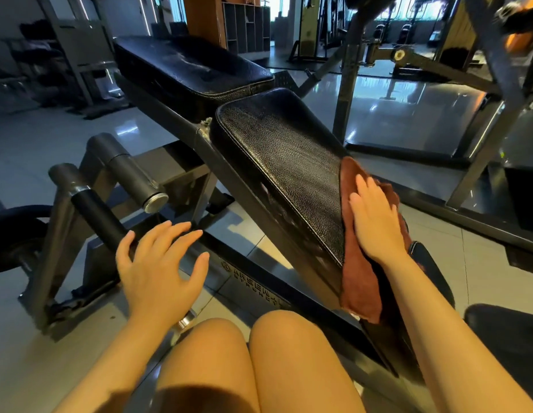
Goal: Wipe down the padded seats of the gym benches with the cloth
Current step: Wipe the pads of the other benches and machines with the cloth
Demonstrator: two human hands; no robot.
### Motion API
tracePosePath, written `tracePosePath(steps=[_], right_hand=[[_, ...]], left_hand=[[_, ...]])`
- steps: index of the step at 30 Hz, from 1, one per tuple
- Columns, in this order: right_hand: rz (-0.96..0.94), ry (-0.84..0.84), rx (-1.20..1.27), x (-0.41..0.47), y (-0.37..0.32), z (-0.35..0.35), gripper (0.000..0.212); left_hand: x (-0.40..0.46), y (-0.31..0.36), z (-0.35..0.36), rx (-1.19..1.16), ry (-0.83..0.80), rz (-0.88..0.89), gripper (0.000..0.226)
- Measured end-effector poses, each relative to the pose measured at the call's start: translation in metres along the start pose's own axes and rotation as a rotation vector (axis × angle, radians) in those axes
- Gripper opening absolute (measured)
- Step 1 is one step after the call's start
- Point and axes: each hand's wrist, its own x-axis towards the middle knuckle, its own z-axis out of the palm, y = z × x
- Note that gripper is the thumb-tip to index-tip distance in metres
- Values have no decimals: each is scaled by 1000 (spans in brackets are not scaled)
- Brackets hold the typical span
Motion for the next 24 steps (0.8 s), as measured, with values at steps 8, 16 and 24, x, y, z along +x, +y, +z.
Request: tracePosePath(steps=[8, 16, 24], right_hand=[[-11, -13, -8, -47, -46, 4, 53], [-500, -73, 62, 3, -139, -6, 50], [-121, 7, 124, -17, -48, -1, 52]], left_hand=[[0, 4, -4, -20, -27, 38, 48], [1, -1, -1, 7, -23, 22, 47], [0, -6, 2, -11, -16, 10, 47]])
